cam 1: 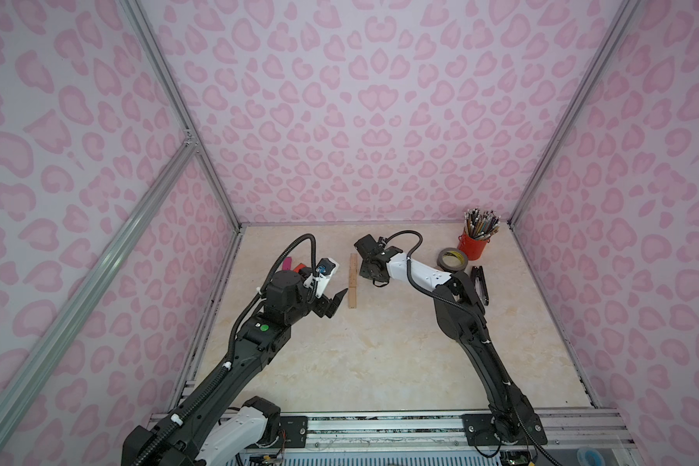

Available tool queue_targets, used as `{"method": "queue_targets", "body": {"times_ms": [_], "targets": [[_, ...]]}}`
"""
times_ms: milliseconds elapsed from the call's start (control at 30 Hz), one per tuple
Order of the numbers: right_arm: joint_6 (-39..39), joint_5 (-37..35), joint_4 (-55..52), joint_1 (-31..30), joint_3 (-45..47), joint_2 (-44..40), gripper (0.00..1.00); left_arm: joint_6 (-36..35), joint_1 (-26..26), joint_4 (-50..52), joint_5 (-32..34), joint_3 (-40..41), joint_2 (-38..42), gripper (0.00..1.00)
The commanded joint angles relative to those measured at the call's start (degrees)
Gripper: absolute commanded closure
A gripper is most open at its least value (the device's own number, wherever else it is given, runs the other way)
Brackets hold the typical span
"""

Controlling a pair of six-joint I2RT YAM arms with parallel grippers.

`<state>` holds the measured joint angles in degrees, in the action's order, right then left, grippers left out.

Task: Assemble the letter k with building blocks
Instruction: Adjust the building block at the center of the board.

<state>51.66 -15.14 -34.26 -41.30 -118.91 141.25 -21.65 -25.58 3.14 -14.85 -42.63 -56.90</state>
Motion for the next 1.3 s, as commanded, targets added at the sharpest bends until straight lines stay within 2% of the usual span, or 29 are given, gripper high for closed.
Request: {"method": "queue_targets", "body": {"times_ms": [0,67,233,300,400,500,567,733,1000,1133,1200,1267], "targets": [[0.2,-0.07,-1.48,-0.12,0.55,-0.71,0.63,-0.1,0.16,-0.54,0.26,-0.68,0.05,0.11],[-0.15,0.02,-1.43,-0.1,0.94,-1.87,0.64,-0.06,0.18,-0.5,0.17,-0.85,-0.14,0.11],[-0.02,-0.13,-1.25,0.06,1.57,-3.6,0.8,0.0,0.28,-0.41,0.17,-0.86,-0.22,0.11],[0.02,0.66,-1.21,0.17,1.57,-3.61,0.83,-0.06,0.33,-0.41,0.26,-0.82,-0.09,0.11],[-0.14,0.72,-1.17,0.33,1.91,-3.59,0.82,-0.05,0.28,-0.41,0.36,-0.78,0.04,0.11],[-1.48,1.3,-0.77,0.57,2.02,-3.39,0.65,0.03,0.27,-0.4,0.27,-0.77,0.13,0.11],[-2.23,1.98,-0.41,0.71,2.02,-3.03,0.62,0.03,0.27,-0.41,0.31,-0.83,0.04,0.11],[-3.88,3.75,0.75,1.3,1.85,-1.65,0.67,0.03,0.27,-0.32,0.4,-0.79,0.11,0.11],[-3.63,4.84,1.65,1.66,2.38,-1.52,0.82,0.03,0.29,-0.29,0.35,-0.83,-0.14,0.11],[-1.7,7.47,6.78,1.9,7.76,-5.75,0.86,0.03,0.44,-0.41,0.43,-0.74,-0.31,0.11],[0.99,10.74,13.42,2.49,13.78,-9.18,0.88,0.03,0.46,-0.36,0.33,-0.84,-0.48,0.11],[6.05,14.04,25.12,3.38,23.06,-13.13,0.89,0.03,0.45,-0.31,0.21,-0.86,-0.66,0.11]]}}
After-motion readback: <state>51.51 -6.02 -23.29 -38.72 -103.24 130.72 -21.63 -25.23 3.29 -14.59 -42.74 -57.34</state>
